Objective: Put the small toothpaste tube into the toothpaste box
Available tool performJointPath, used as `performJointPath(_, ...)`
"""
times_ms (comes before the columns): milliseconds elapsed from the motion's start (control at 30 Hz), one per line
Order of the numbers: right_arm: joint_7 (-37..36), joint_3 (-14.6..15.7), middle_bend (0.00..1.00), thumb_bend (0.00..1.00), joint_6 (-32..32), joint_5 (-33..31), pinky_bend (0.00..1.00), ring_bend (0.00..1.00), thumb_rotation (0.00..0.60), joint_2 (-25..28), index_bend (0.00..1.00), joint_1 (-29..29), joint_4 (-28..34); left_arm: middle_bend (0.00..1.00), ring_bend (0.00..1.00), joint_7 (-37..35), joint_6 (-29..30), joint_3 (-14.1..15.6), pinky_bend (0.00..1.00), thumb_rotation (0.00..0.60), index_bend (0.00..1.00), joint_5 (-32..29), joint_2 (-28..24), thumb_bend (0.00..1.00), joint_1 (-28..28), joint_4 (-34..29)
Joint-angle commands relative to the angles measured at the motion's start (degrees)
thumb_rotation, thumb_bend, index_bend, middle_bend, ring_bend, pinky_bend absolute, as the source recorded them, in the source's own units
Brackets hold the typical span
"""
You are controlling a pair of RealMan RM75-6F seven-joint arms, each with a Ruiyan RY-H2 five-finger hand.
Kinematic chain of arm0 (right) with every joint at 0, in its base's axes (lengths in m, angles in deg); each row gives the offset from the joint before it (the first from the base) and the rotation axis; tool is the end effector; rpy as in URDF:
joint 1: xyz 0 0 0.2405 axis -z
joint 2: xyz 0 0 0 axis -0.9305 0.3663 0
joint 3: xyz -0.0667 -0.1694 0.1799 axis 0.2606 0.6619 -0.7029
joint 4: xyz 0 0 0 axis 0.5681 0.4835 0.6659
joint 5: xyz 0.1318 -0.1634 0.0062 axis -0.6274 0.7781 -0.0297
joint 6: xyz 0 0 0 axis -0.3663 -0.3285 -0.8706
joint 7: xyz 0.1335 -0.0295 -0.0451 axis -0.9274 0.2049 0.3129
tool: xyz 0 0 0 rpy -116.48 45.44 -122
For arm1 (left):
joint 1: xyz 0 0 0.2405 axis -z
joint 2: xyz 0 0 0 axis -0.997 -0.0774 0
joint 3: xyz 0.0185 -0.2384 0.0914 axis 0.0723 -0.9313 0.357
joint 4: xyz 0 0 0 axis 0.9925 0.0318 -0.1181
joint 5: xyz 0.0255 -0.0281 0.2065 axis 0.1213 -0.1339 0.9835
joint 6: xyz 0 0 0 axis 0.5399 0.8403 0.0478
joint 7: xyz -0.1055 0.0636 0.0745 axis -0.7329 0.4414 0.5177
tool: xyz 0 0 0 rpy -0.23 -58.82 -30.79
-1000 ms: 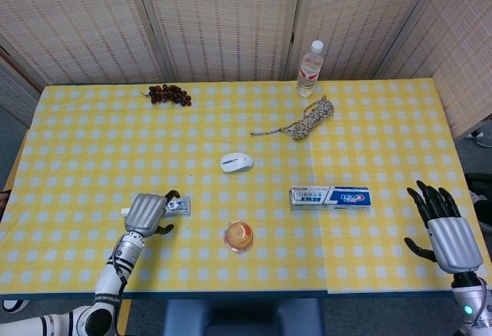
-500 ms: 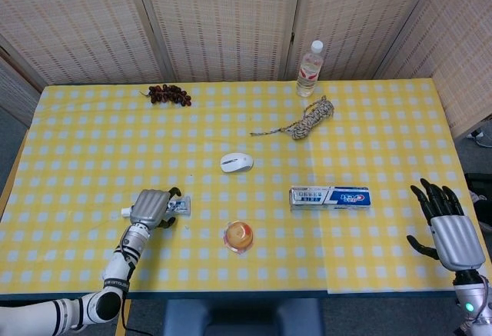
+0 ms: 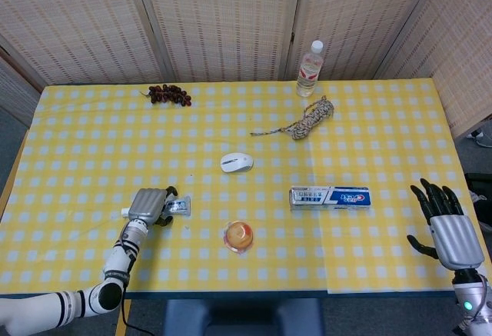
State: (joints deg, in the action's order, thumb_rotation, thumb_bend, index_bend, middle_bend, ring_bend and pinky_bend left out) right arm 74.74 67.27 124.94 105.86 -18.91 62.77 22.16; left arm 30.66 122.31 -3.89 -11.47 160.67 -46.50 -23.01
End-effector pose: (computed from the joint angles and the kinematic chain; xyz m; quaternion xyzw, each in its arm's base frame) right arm -0.3168 -0.1835 0.1520 0.6289 -0.3738 0.3544 0.5824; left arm -0.1952 0.3324 -0.0340 -0.7108 -0.4581 -0.2555 0.4686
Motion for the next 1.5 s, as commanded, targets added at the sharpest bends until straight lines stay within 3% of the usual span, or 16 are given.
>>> performJointPath(33,0.0,0.0,0.0,0.25,0.1,0.0,0.0,0.0,0.6,0.0,0.0,0.0,0.0,1.0,1.0,-0.8,0.0,0.2,1.0,0.6,0.37,-0.3,0.7,0.32,0.5,1.3)
performJointPath(233,0.2,0.0,0.0,0.25,0.0,0.0,0.0,0.0,0.6,0.0,0.0,0.0,0.0,1.0,1.0,-4.1,2.0,0.4,1.0,0.6,0.66,2.5,2.4,0.33,0.2,3.7)
performJointPath(433,0.7,0.0,0.0,0.25,-0.3,-0.4,0.0,0.0,0.6,-0.4,0.0,-0.1,0.0,1.0,1.0,-8.4,5.1,0.1,1.0,0.6,0.82,6.9,2.8,0.37,-0.9,2.9)
performJointPath(767,-4.0,-0.1,0.0,0.25,-8.8,-0.3,0.0,0.01,0.6,-1.8,0.0,-5.2,-4.3,1.0,1.0,-22.9,9.8,-4.7,1.0,0.6,0.85,11.6,-3.2,0.39,-5.2,-11.8)
performJointPath(900,-5.3,-0.4,0.0,0.25,-12.7,-0.9,0.0,0.03,0.6,-1.5,0.0,-7.7,-4.6,1.0,1.0,-31.0,4.6,-7.3,1.0,0.6,0.85,7.7,-8.4,0.39,-6.1,-19.2)
performJointPath(1067,-5.7,-1.3,0.0,0.25,-19.5,-3.9,0.0,0.07,0.6,-1.9,0.0,-11.2,-4.6,1.0,1.0,-37.2,-0.5,-9.7,1.0,0.6,0.85,3.7,-13.5,0.39,-6.4,-24.1)
performJointPath(1500,7.2,-4.8,0.09,0.25,-30.3,-16.4,0.01,0.13,0.6,-9.7,0.01,-19.5,-5.6,1.0,1.0,-44.6,0.0,-10.7,1.0,0.6,0.85,6.8,-17.9,0.39,-7.9,-29.1)
